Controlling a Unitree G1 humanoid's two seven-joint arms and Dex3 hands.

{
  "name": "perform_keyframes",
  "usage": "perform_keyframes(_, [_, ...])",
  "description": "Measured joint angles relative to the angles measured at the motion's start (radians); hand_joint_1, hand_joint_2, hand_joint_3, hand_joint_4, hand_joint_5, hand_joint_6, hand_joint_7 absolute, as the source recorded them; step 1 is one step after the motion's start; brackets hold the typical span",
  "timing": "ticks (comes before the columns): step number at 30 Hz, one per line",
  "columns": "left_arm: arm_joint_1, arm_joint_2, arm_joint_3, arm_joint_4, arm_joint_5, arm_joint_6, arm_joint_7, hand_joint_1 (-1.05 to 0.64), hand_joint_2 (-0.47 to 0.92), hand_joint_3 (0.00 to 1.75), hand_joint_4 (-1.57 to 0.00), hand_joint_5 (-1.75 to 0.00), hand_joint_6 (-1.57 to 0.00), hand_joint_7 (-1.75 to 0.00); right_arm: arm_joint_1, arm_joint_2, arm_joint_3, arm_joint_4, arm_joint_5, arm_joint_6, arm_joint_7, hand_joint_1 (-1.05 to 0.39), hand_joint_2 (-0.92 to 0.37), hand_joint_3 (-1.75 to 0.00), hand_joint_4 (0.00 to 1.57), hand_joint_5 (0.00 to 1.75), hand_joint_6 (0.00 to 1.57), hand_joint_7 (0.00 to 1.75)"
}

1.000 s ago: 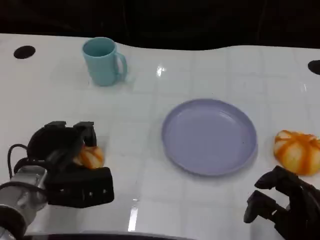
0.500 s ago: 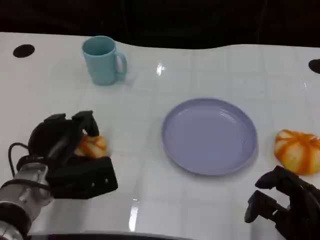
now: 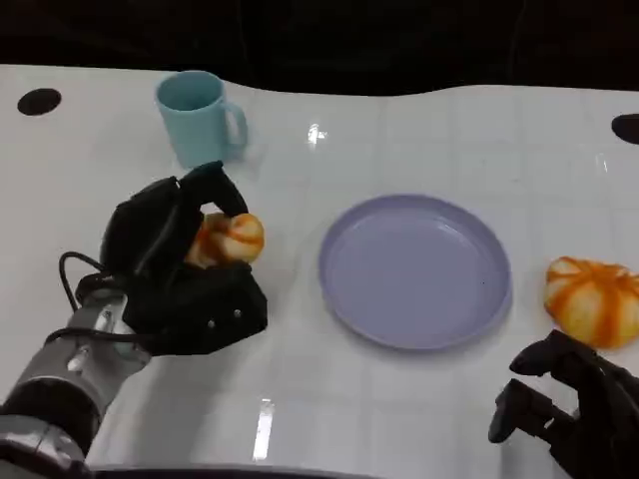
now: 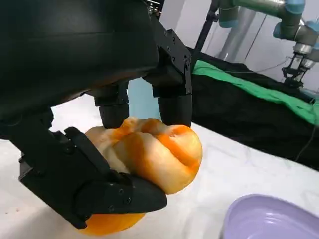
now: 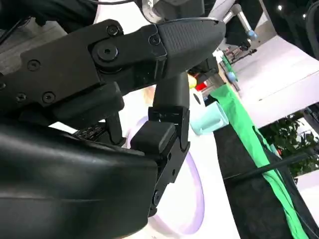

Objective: Grasp the bread from the table and place it into the plate.

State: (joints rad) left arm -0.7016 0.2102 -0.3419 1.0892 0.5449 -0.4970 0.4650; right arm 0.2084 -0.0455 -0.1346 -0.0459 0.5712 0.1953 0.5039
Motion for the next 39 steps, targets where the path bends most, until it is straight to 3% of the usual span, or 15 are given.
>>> perform_keyframes(6, [-0.042, -0.045, -0.005, -0.008, -0.002, -0.015, -0.003, -0.12, 0.44, 1.35, -0.91, -1.75, -0.69, -1.75, -0.001, 0.000, 0.001, -0.001, 0.000, 0.001, 0.000, -0.52, -0.92, -0.23, 0.72, 1.54, 0.80, 1.02])
perform_keyframes(24, [-0.159, -0.187, -0.099, 0.051, 0.072, -0.080, 0.011, -0.18, 0.41, 1.41, -0.91, -1.75, -0.71, -1.75, -0.001, 0.002, 0.001, -0.002, 0.003, 0.001, 0.003, -0.53, -0.92, -0.18, 0.71, 1.55, 0.79, 1.05])
perform_keyframes(39, [-0.230, -0.275, -0.178, 0.126, 0.134, -0.050, 0.012, -0.16, 0.49, 1.25, -0.90, -1.75, -0.71, -1.75, 0.006, 0.003, 0.005, -0.007, 0.000, -0.001, 0.000, -0.54, -0.92, -0.19, 0.71, 1.55, 0.78, 1.07])
